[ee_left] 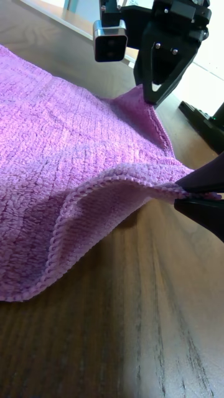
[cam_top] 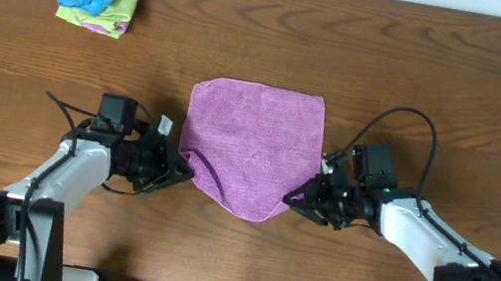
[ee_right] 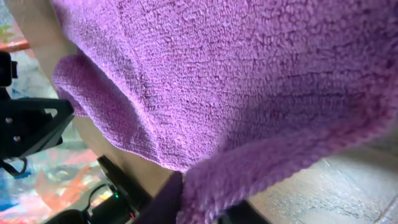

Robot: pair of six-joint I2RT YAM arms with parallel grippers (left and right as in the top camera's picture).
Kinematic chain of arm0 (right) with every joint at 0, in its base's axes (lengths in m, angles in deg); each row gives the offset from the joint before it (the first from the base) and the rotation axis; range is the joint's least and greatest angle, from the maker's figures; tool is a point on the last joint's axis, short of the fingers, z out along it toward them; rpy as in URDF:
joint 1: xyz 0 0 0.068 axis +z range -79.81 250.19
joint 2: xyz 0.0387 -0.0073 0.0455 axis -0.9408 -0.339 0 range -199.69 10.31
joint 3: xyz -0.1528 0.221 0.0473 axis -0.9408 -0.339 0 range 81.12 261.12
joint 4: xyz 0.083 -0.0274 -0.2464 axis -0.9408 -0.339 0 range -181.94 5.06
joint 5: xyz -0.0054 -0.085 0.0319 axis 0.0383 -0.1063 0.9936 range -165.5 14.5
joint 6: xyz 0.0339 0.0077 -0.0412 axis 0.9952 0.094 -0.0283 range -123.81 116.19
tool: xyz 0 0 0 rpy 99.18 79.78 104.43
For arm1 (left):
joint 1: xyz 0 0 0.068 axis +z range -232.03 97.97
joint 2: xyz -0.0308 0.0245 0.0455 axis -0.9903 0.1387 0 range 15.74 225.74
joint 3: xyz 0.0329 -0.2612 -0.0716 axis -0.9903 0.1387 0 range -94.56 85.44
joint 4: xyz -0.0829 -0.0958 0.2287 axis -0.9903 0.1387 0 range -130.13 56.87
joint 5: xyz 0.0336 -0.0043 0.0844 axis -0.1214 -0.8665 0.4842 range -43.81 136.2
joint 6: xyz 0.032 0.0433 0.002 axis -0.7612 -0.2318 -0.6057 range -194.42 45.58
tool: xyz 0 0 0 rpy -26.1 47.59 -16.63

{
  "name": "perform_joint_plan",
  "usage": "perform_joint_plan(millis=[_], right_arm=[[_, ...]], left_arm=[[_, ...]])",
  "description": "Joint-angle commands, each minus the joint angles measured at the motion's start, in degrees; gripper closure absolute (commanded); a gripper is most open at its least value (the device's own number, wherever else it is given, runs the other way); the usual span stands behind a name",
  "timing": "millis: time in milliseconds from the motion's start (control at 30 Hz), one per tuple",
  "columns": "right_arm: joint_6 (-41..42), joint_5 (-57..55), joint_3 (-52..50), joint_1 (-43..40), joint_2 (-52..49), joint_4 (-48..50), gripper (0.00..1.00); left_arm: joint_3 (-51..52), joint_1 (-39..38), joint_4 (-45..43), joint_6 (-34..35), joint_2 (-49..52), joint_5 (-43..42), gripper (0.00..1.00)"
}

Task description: Fold the cloth

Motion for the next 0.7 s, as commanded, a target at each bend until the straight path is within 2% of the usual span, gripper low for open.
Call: perform_joint_plan(millis=[0,167,433,667], right_arm=[[0.6,-0.2,0.6,-0.5,0.7,-0.3,0.86],[0.6,-0.1,0.6,-0.7,0.8,-1.8,0.98],[-0.3,1.4,1.3,-0.7,1.6,-3.0,0.99],[-1.4,-0.1,8.2,-1.2,5.0,-4.4,0.99]], left_arm=[[-0.8,-0.1,0.2,-1.3,0.3,0.6,0.94],[-0.8,-0.1,0.2,-1.5,0.3,0.7,0.94],[-1.1,-0.1,0.2,-1.4,-0.1,0.3,0.94],[-5.9,-0.1,0.2,-1.4,-3.6,1.4,0.94]])
